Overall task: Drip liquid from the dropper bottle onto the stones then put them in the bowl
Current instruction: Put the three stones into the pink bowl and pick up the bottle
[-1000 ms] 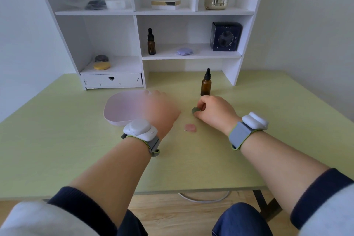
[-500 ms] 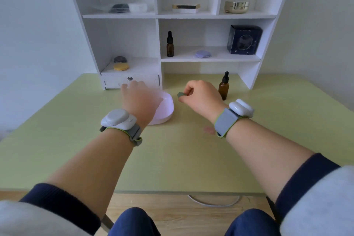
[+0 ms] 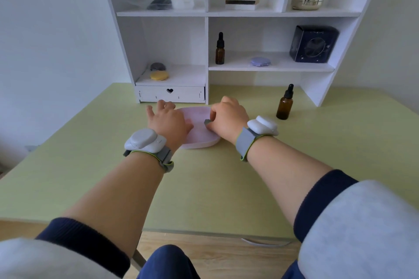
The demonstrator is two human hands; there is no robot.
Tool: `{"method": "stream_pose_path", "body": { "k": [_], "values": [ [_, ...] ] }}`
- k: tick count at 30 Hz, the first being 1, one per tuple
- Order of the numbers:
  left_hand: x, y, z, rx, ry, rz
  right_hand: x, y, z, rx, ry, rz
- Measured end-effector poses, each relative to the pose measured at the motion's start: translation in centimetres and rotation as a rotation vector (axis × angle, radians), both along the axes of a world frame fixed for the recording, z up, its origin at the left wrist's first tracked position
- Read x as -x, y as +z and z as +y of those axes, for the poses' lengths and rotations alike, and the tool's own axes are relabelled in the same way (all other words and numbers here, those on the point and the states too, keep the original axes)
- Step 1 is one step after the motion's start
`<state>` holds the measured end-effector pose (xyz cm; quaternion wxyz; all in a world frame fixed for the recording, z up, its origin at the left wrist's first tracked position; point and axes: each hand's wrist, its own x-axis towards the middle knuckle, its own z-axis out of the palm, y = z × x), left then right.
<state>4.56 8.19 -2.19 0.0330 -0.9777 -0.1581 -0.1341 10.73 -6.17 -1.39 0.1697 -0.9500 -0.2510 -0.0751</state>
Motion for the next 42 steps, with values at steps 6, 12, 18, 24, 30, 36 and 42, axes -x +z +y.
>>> {"method": "stream_pose_path", "body": {
  "k": [6,12,18,24,30,36,42],
  "values": [
    [-0.4,0.1,0.0,0.014,0.024,0.073,-0.1,0.1,0.0,0.052,-0.005,-0.003],
    [0.0,0.8,-0.6,0.011,0.022,0.102,0.5,0.6,-0.9,0.005,-0.004,0.048],
    [0.6,1.7,-2.6,0.083,-0.111,-0.074,0.8,1.2,-4.1,-0.128,-0.032,0.095],
    [1.5,1.3,-4.3,0.150,-0.198,-0.107,0.9,0.7,-9.1,-0.087,-0.065,0.206],
    [2.3,1.7,-5.4,0.264,-0.209,-0.033,2.0,1.1,-12.4,0.016,-0.036,0.375],
    [3.4,1.8,-6.3,0.182,-0.245,0.039,3.1,1.3,-13.5,0.100,-0.013,0.397],
    [3.7,1.8,-6.1,0.209,-0.272,0.017,3.0,1.0,-13.6,0.114,-0.025,0.393]
  ]
}}
